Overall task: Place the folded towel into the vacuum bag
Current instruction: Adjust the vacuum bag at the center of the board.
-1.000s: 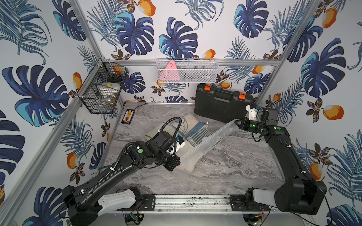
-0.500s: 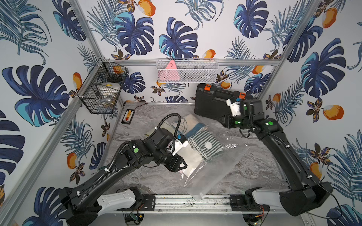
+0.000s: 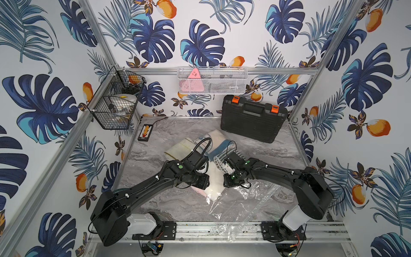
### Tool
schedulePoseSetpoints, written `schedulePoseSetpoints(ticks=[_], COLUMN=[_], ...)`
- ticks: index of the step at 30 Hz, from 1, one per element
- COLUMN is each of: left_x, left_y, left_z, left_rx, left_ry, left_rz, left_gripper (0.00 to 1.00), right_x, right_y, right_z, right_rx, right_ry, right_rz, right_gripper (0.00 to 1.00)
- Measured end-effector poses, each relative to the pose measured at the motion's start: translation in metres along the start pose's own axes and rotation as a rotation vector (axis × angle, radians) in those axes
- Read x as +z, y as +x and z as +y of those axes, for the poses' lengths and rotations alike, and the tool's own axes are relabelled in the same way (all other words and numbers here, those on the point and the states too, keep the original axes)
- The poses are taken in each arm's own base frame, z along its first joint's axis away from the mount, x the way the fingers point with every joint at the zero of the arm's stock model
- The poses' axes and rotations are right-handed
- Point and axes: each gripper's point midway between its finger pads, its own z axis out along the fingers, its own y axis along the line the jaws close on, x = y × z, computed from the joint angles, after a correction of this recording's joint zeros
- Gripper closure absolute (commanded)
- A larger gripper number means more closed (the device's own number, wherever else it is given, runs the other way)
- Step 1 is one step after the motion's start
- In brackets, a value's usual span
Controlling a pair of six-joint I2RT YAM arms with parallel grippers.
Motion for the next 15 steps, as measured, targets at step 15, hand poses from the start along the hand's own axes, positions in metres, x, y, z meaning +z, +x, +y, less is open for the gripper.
schedulePoseSetpoints(ticks=[15], left_x=[-0.031], left_y=[-0.025], left_z=[0.067], left_rx=[-0.160], left_ry=[-0.201], left_rz=[-0.192], left_gripper=[0.52], right_x=[0.045], right_y=[-0.081], right_z=[0.124], right_rx=[0.318], right_ry=[-0.405], right_rz=[-0.145], right_gripper=[0.67])
